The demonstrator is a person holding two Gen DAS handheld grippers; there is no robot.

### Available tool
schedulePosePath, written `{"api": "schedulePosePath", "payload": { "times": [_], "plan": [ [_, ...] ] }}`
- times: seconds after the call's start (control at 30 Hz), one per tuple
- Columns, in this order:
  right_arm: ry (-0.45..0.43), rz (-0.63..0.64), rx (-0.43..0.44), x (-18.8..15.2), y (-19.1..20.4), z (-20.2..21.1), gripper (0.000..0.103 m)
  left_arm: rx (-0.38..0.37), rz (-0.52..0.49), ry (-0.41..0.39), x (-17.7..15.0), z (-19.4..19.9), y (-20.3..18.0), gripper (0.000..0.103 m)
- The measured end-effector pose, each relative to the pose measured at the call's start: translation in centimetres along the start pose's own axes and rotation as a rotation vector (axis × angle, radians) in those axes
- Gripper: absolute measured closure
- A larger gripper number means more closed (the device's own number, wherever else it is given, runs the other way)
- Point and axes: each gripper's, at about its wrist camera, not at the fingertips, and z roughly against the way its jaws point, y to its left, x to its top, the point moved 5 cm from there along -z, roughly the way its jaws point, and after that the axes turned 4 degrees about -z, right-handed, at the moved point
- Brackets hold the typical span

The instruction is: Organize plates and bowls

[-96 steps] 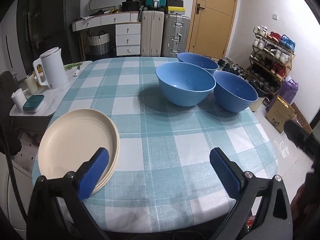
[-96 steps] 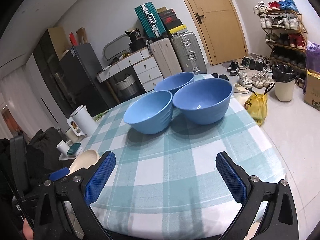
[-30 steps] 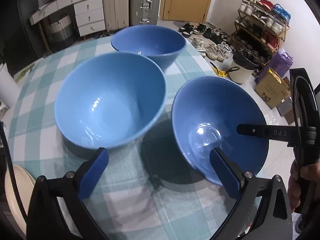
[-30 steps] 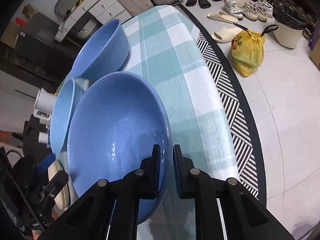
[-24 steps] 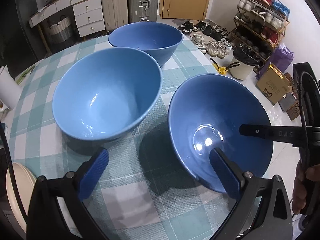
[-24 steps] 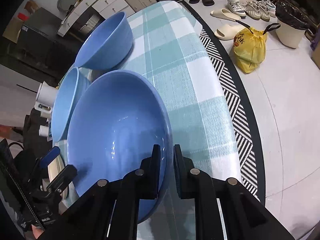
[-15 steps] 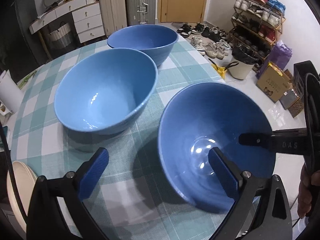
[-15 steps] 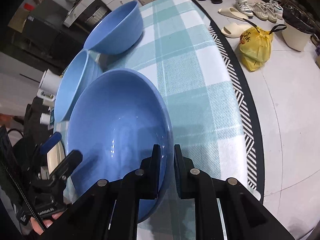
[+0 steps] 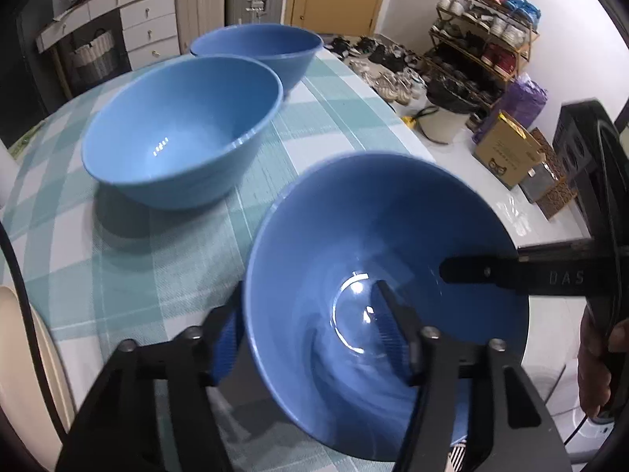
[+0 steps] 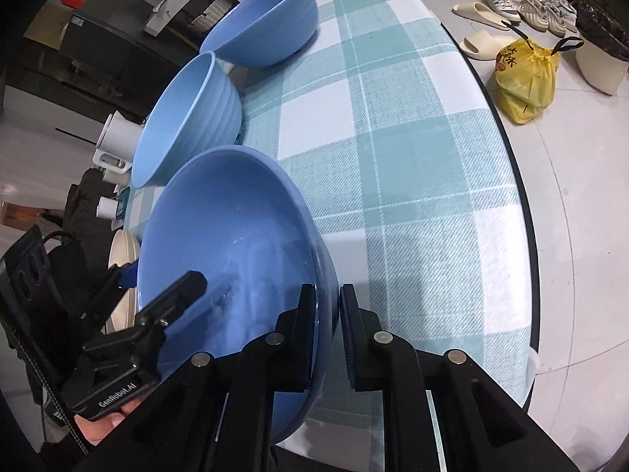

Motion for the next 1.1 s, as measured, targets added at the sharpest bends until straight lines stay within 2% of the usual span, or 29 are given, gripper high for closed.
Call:
{"api": "schedulePosePath", "payload": {
  "times": [0.07,0.13,0.27,0.37,0.67,1.1],
  "plan": [
    [-0.001,-0.001,-0.001,-0.1,0.1,0.0,0.090,-0.016,0.002,0.011,-0.4,-0.2,-0.2,0.058],
    [0.001,-0.001,-0.003,-0.3,0.2,-0.1,0.090,-0.023,0.001,0.007,-0.8,-0.1,-0.4,0.060],
    [0.015,-0.003,-0.013,-0.5,0.2,-0.6,0.090,-0.050,-0.004,-0.040,-0.8,0.8,-0.1,0.070],
    [0.032,-0.027,0.007,-0.8,0.2,-1.1,0.090,-0.049,0.002,-0.024,-1.2,0.7,0.2,0.070],
    [0.053,0.006,-0.009,-1.7,2.2,-1.8,0.090,-0.024,0.013,-0.003,-2.5,1.3,1.6,0.070],
    [0.065,0.051,0.003,-2.6,7.1,-3.6,0.090,0.040,0.069,-0.011,-4.8,2.7,5.1,0.070]
  ]
}}
